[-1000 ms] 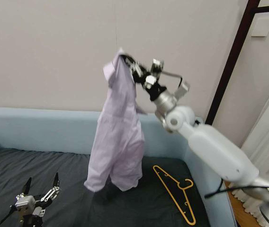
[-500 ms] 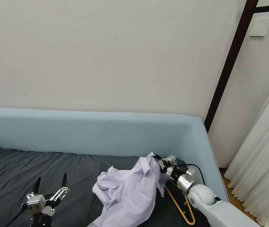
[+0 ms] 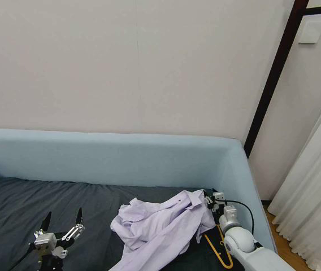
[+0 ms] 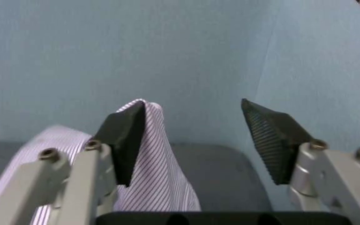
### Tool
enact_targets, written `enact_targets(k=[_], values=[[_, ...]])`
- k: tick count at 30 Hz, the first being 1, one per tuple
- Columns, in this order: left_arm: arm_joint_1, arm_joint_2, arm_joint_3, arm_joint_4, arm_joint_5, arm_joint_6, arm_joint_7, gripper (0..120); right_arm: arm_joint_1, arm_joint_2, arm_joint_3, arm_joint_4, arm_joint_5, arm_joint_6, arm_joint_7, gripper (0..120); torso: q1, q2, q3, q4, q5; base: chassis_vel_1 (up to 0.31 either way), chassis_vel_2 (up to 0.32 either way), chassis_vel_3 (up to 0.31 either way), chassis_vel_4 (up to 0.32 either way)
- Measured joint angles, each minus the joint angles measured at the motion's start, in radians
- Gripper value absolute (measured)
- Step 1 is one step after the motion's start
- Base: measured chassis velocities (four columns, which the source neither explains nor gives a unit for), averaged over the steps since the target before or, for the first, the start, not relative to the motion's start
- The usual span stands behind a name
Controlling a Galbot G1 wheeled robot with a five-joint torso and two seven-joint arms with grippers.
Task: Pick up the clothes from the sofa and hang them on the clothes hanger.
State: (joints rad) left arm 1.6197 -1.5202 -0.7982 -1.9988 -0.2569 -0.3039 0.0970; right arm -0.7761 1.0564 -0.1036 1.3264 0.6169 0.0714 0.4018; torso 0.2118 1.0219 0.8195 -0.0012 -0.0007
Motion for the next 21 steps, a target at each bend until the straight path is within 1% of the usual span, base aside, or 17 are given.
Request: enact_targets(k=[1, 2, 4, 5, 6, 7, 8, 9, 10, 11, 12, 13, 15, 16, 18, 19, 21], values=[[0.0, 0.003, 0.001, 0.0, 0.0, -0.001, 0.0, 100, -0.011, 0.001, 0.007, 0.029, 0.03, -0.01, 0.029, 68, 0.0, 0.0, 0.0, 0.0001, 0.0, 0.0, 0.0, 0.0, 0.0], [0.001, 0.005, 0.001, 0.001, -0.001, -0.002, 0.0, 100, -0.021, 0.001, 0.011, 0.051, 0.049, -0.019, 0.042, 72, 0.0, 0.0, 0.0, 0.0001, -0.0001, 0.0, 0.0, 0.0, 0.0], [0.001, 0.009, 0.002, 0.001, -0.001, -0.003, 0.0, 100, -0.037, -0.002, 0.012, 0.072, 0.054, -0.036, 0.043, 81, 0.0, 0.0, 0.0, 0.0001, 0.0, 0.0, 0.0, 0.0, 0.0], [0.001, 0.009, 0.002, 0.001, -0.001, -0.003, 0.0, 100, -0.037, -0.002, 0.012, 0.072, 0.054, -0.036, 0.043, 81, 0.0, 0.0, 0.0, 0.0001, 0.0, 0.0, 0.0, 0.0, 0.0], [0.001, 0.012, 0.002, 0.001, -0.002, -0.003, 0.0, 100, -0.051, -0.007, 0.013, 0.079, 0.033, -0.062, 0.028, 88, 0.0, 0.0, 0.0, 0.0, 0.0, 0.0, 0.0, 0.0, 0.0], [0.001, 0.013, 0.003, 0.001, -0.003, -0.003, 0.0, 100, -0.059, -0.011, 0.013, 0.082, 0.018, -0.089, 0.018, 90, 0.0, 0.0, 0.0, 0.0, 0.0, 0.0, 0.0, 0.0, 0.0], [0.001, 0.016, 0.002, 0.001, -0.005, -0.003, 0.0, 100, -0.072, -0.019, 0.012, 0.096, 0.001, -0.172, 0.016, 97, 0.0, 0.0, 0.0, -0.0001, 0.0, 0.0, 0.0, 0.0, 0.0], [0.001, 0.019, 0.001, 0.001, -0.009, -0.003, 0.0, 100, -0.085, -0.025, 0.012, 0.127, 0.004, -0.293, 0.042, 98, 0.0, 0.0, 0.0, -0.0004, 0.0, 0.0, 0.0, 0.0, 0.0], [0.001, 0.019, 0.001, 0.001, -0.009, -0.003, 0.0, 100, -0.085, -0.025, 0.012, 0.127, 0.004, -0.293, 0.042, 98, 0.0, 0.0, 0.0, -0.0004, 0.0, 0.0, 0.0, 0.0, 0.0], [0.002, 0.022, -0.001, 0.001, -0.014, -0.004, -0.001, 100, -0.091, -0.027, 0.012, 0.148, 0.021, -0.367, 0.068, 99, 0.0, 0.0, 0.0, -0.0003, 0.0001, 0.0, 0.0, 0.0, 0.0], [0.0, 0.029, -0.006, 0.004, -0.021, -0.004, -0.001, 100, -0.099, -0.029, 0.015, 0.189, 0.073, -0.475, 0.112, 100, 0.0, 0.0, 0.0, -0.0001, 0.0, 0.0, 0.0, 0.0, 0.0], [-0.003, 0.033, -0.01, 0.009, -0.024, -0.004, -0.001, 100, -0.103, -0.029, 0.017, 0.208, 0.099, -0.495, 0.126, 100, 0.0, 0.0, 0.0, 0.0, -0.0001, 0.0, 0.0, 0.0, 0.0], [-0.007, 0.036, -0.012, 0.014, -0.027, -0.004, -0.002, 100, -0.106, -0.029, 0.016, 0.217, 0.112, -0.473, 0.126, 100, 0.0, 0.0, 0.0, 0.0001, -0.0001, 0.0, 0.0, 0.0, 0.0], [-0.011, 0.037, -0.012, 0.018, -0.028, -0.004, -0.002, 100, -0.109, -0.028, 0.009, 0.221, 0.118, -0.417, 0.112, 100, 0.0, 0.0, 0.0, 0.0, -0.0002, 0.0, 0.0, 0.0, 0.0], [-0.019, 0.034, -0.005, 0.027, -0.027, -0.005, -0.003, 100, -0.1, -0.008, -0.022, 0.208, 0.118, -0.258, 0.059, 100, 0.0, 0.0, 0.0, -0.0002, -0.0001, 0.0, 0.0, 0.0, 0.0], [-0.022, 0.033, -0.004, 0.029, -0.026, -0.005, -0.003, 100, -0.089, 0.005, -0.034, 0.195, 0.118, -0.217, 0.044, 100, 0.0, 0.0, 0.0, 0.0, -0.0001, 0.0, 0.0, 0.0, 0.0], [-0.025, 0.033, -0.003, 0.031, -0.025, -0.005, -0.002, 100, -0.078, 0.017, -0.046, 0.181, 0.116, -0.188, 0.036, 100, 0.0, 0.0, 0.0, 0.0001, -0.0001, 0.0, 0.0, 0.0, 0.0]])
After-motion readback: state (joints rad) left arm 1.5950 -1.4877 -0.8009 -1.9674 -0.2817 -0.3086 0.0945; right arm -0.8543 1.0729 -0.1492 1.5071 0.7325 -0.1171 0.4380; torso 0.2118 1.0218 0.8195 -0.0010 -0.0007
